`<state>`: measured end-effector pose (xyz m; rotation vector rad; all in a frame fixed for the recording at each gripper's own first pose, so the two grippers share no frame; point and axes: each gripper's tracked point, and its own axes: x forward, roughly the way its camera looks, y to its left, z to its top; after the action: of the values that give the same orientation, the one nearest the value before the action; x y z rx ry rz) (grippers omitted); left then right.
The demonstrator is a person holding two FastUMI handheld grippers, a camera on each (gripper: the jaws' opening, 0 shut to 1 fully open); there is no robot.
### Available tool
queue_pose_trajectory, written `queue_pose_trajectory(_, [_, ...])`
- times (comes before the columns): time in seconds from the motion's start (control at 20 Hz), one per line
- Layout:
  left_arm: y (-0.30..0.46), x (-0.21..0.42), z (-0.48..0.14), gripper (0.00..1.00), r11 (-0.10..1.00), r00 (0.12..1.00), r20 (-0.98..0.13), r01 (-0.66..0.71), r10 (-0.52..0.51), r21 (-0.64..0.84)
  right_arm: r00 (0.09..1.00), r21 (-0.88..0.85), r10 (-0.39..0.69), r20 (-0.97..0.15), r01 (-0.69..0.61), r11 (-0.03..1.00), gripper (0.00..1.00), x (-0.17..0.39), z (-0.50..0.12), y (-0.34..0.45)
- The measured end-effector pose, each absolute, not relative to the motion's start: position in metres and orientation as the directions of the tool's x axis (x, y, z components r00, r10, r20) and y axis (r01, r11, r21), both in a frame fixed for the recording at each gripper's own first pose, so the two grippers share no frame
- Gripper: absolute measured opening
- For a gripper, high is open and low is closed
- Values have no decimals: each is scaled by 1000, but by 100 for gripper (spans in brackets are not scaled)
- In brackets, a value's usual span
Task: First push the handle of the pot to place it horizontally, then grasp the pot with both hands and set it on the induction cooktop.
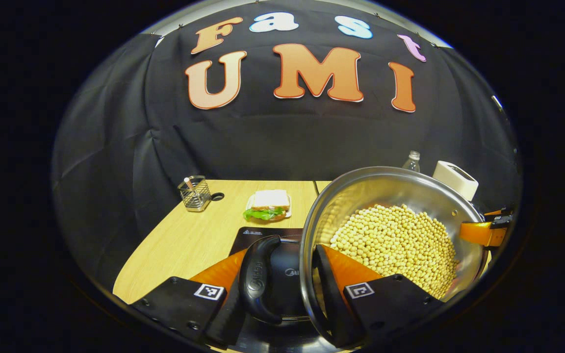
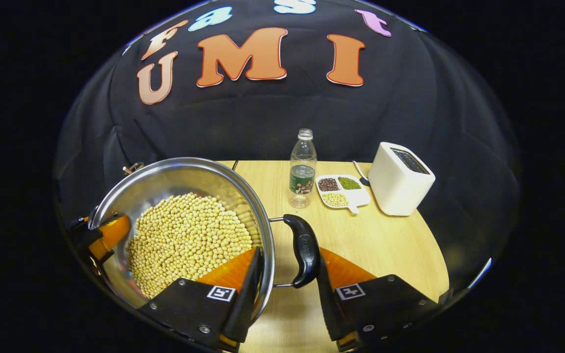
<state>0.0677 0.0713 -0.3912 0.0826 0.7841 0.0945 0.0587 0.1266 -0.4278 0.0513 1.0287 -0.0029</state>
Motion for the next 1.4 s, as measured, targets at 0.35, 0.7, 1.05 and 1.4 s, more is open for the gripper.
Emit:
queue_pose_trajectory(0.35, [120, 76, -403, 75, 990, 692, -707, -93, 143, 110, 509, 51, 49, -859, -12, 999, 60, 78, -437, 173])
queue_pose_trajectory(0.7, [155, 85, -422, 78, 984, 670, -721, -122, 177, 128, 484, 57, 65, -873, -30, 998, 60, 96, -473, 200])
queue_pose_trajectory(1.05, [176, 90, -439, 75, 981, 637, -746, -128, 194, 146, 452, 60, 77, -889, -52, 997, 60, 103, -501, 214])
queue_pose_trajectory(1.4, [187, 94, -465, 75, 980, 598, -777, -127, 196, 150, 411, 60, 80, -908, -61, 996, 60, 105, -523, 229])
